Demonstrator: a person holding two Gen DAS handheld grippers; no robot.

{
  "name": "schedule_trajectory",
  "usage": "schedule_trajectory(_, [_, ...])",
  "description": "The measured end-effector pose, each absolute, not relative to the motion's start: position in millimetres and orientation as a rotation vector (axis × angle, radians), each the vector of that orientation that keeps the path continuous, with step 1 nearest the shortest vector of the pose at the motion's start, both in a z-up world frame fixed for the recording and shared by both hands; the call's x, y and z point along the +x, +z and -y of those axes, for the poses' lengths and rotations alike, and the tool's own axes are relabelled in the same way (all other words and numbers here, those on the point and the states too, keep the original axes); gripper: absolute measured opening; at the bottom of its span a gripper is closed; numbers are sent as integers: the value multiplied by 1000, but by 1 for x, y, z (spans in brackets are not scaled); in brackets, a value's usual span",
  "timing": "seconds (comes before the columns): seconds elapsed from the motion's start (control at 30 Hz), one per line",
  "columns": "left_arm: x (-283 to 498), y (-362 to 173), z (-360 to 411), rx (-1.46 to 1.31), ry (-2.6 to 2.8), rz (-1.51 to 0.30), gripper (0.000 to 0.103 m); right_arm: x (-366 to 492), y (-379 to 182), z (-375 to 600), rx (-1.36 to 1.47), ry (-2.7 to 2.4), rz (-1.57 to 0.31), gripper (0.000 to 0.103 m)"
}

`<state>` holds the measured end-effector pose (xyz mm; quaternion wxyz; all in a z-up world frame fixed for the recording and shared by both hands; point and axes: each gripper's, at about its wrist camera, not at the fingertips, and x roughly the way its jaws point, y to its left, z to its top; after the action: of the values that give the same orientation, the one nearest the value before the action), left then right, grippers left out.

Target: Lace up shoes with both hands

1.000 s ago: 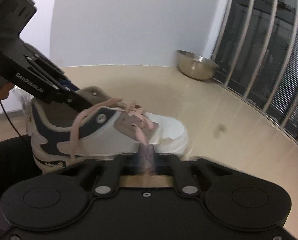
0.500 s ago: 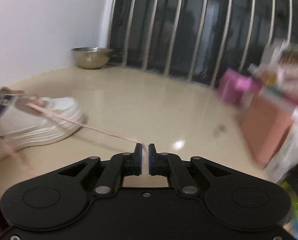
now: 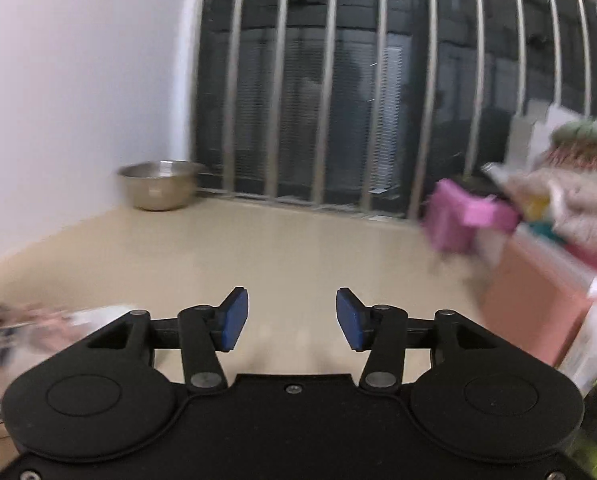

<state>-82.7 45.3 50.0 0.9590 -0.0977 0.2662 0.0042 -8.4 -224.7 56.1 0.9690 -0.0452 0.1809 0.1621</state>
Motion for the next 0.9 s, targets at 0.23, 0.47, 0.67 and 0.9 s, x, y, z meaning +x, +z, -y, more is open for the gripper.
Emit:
schedule_trajectory(0.23, [-75, 44, -58, -285, -37, -565, 42, -93, 35, 220, -133, 705, -446, 55])
schedule_trajectory(0.47, [-72, 42, -61, -282, -63, -560, 43, -112, 14, 162, -274, 855, -481, 55])
schedule_trajectory(0.67, [-74, 43, -68, -320, -102, -579, 43, -86, -13, 116, -312, 840, -551, 34])
schedule_trajectory(0.9, [-73, 48, -70, -295, -133, -598, 43, -84, 15, 148, -171, 662, -426, 0])
